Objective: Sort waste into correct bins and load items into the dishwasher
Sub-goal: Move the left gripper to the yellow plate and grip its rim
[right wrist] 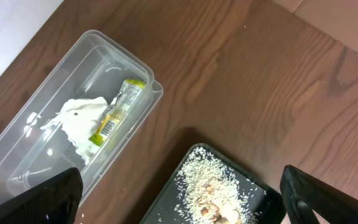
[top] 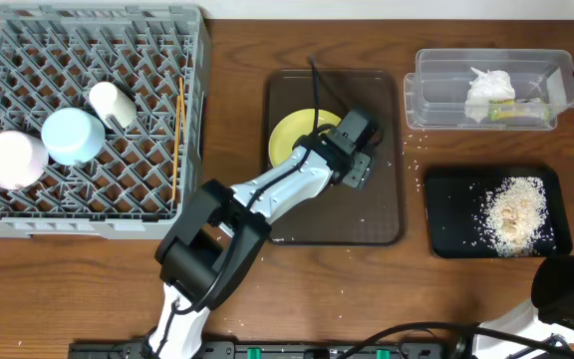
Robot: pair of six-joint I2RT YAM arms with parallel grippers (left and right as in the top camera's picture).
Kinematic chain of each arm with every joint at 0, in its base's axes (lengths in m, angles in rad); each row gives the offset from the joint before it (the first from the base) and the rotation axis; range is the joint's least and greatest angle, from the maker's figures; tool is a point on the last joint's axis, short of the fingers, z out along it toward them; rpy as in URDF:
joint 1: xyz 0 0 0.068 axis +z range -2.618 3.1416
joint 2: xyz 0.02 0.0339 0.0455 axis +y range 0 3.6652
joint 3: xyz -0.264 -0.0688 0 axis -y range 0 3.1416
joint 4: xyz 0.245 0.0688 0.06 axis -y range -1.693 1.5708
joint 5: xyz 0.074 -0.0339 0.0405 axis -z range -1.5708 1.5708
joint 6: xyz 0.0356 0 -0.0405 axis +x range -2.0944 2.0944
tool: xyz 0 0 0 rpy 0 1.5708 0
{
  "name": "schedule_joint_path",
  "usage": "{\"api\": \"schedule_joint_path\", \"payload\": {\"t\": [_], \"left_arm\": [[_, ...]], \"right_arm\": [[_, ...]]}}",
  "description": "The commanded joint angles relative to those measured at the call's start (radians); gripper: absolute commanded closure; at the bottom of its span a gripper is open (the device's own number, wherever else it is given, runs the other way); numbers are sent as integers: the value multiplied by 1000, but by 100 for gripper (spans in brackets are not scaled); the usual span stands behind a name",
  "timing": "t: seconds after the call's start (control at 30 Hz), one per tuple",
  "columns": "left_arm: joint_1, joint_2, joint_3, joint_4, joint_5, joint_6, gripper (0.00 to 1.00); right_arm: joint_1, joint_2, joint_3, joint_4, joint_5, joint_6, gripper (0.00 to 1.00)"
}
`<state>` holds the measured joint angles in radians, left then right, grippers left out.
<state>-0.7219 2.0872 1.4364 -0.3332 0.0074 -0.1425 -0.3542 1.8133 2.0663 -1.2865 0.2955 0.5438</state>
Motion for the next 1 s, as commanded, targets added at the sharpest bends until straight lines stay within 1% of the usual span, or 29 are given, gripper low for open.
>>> {"api": "schedule_joint_path", "payload": {"t": [0.0, 0.07, 0.1, 0.13, 0.17, 0.43, 0.67, 0.83, 0.87, 0.9, 0.93, 0.97], "left_arm": [[2, 6, -43, 24, -19, -51, 30], [2, 6, -55, 34, -19, -51, 38], [2, 6, -57, 37, -19, -51, 45], [2, 6, -58, 37, -19, -51, 54], [2, 6, -58, 36, -19, -51, 56], [2, 10, -59, 37, -18, -50, 59], [1, 54, -63, 37, -16, -50, 59], [1, 62, -63, 41, -16, -50, 79], [2, 62, -63, 44, -16, -50, 81], [2, 62, -63, 47, -16, -50, 88], [2, 61, -63, 51, -16, -50, 92], [2, 58, -62, 53, -16, -50, 92]], "right_arm": [[-2, 5, -2, 0, 11, -10, 1], [-2, 5, -2, 0, 11, -10, 1], [-2, 5, -2, -1, 11, -10, 1], [-2, 5, -2, 0, 11, -10, 1], [-2, 5, -2, 0, 11, -10, 1], [-2, 5, -2, 0, 11, -10, 1], [-2, 5, -2, -1, 11, -10, 1], [-2, 5, -2, -1, 11, -10, 1], [-2, 5, -2, -1, 11, -10, 1], [-2, 5, -2, -1, 11, -10, 1], [-2, 5, -2, -1, 11, -10, 1], [-2, 5, -2, 0, 11, -10, 1]]}}
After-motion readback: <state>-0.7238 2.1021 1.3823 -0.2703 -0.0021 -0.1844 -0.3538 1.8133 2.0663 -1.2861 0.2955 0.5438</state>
